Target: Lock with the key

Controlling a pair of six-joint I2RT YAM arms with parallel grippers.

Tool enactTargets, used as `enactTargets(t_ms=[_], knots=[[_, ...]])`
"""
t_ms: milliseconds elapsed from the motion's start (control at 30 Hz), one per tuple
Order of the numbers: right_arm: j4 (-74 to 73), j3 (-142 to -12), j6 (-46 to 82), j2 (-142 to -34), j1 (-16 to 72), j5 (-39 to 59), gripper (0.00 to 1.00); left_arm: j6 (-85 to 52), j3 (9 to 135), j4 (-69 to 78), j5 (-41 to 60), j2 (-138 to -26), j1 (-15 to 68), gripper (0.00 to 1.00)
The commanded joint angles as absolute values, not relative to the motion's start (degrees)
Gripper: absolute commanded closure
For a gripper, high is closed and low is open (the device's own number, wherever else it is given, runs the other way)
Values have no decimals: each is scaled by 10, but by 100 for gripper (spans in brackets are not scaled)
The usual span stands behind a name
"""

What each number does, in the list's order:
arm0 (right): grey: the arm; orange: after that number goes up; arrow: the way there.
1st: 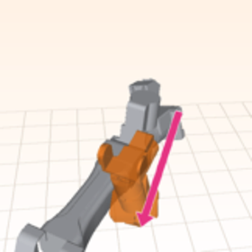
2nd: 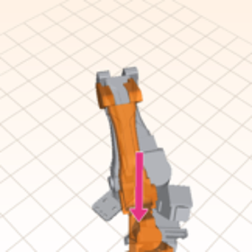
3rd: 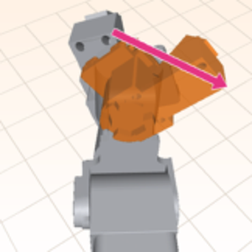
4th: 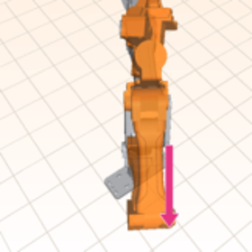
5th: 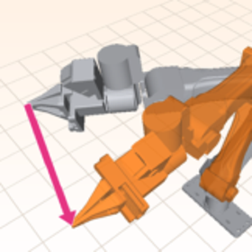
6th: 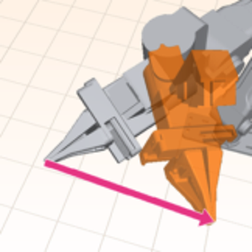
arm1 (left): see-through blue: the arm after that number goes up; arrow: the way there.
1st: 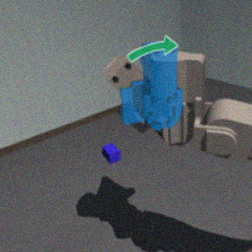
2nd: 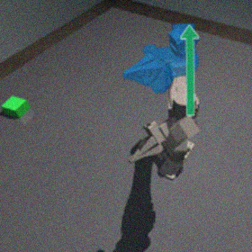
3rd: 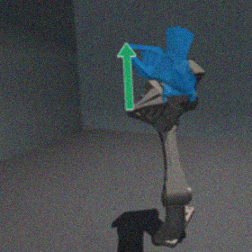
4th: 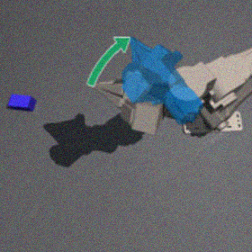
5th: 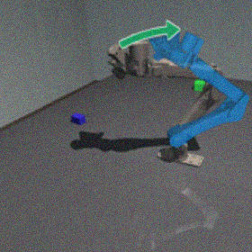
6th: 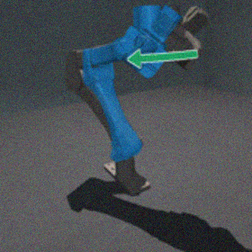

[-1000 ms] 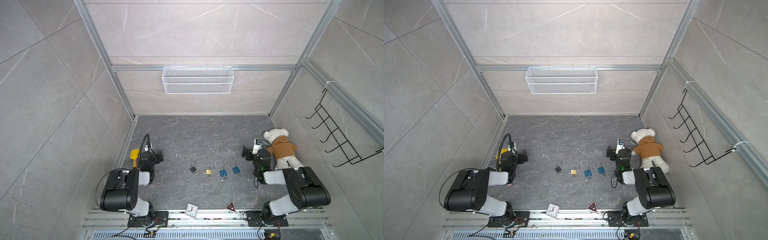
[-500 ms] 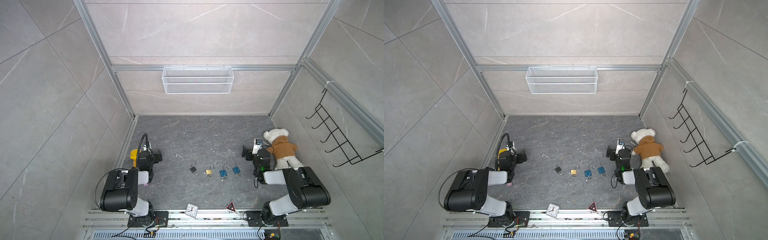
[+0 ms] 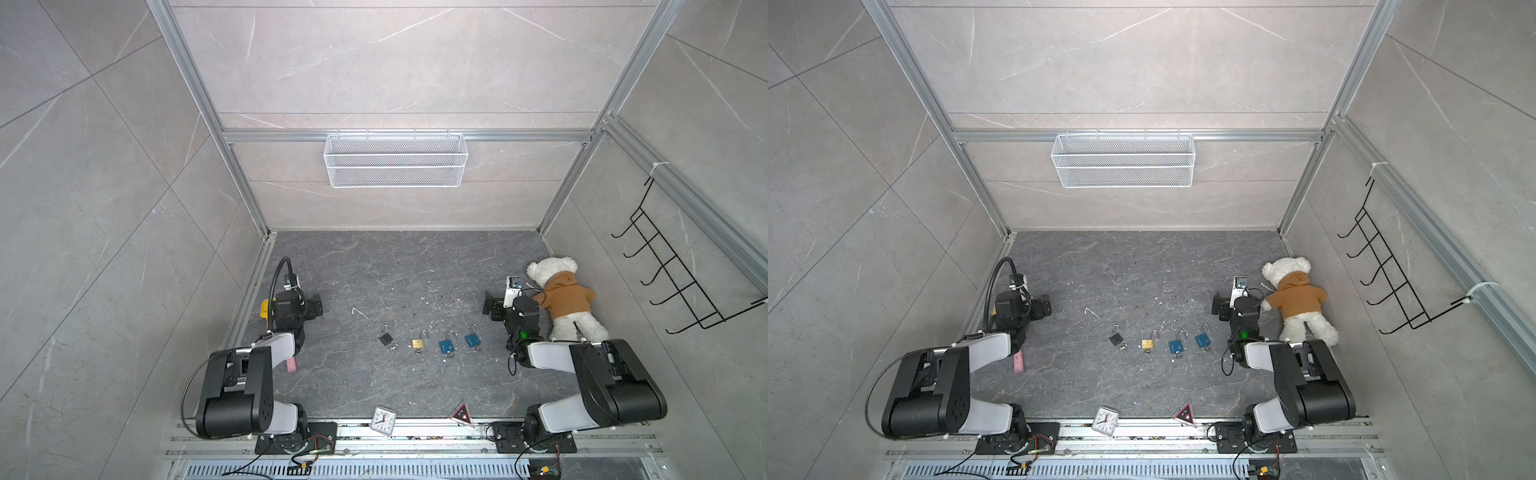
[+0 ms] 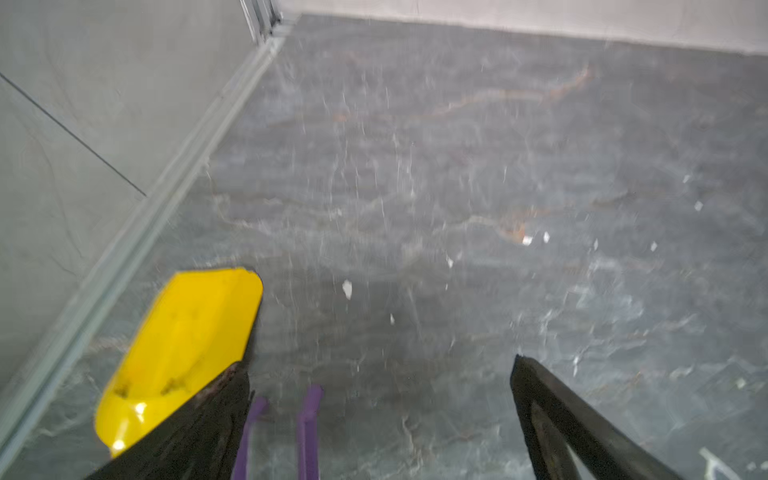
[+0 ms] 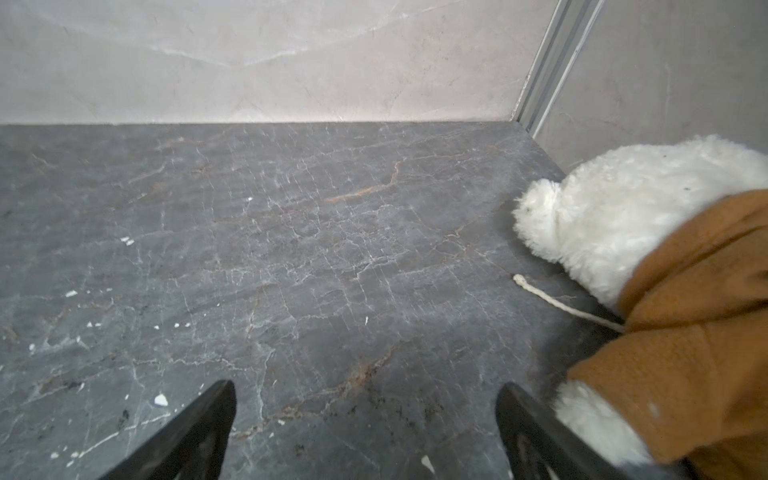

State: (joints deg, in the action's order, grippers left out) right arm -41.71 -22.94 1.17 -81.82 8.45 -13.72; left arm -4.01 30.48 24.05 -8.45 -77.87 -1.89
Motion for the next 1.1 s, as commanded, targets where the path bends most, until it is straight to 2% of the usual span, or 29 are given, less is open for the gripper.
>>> enactTargets(t_ms=[0,67,133,200,300,367,467,567,767,1067], knots=[[-213,-336,46,-767,130,-235,0,-104,311,168,-112,-689,-10,0],[-90,-406,108,-763,131,-160,1,-194,298,136,-143,-642,-4,0],[-14,-455,150,-763,136,-109,1,-281,323,41,-154,-617,-5,0],[52,-483,180,-755,144,-60,0,-313,348,-27,-99,-612,-5,0],[146,-513,203,-731,178,-53,0,-346,365,-63,35,-630,-1,0],[211,-529,216,-721,213,-74,0,-364,363,-58,91,-638,44,0],[269,-527,241,-722,245,-62,7,-342,383,-97,51,-639,162,1],[299,-502,258,-723,258,-57,17,-327,408,-136,18,-641,238,3],[302,-440,273,-735,259,-73,35,-348,411,-112,43,-659,305,6],[252,-415,290,-808,259,-43,38,-347,443,-86,54,-722,356,7]])
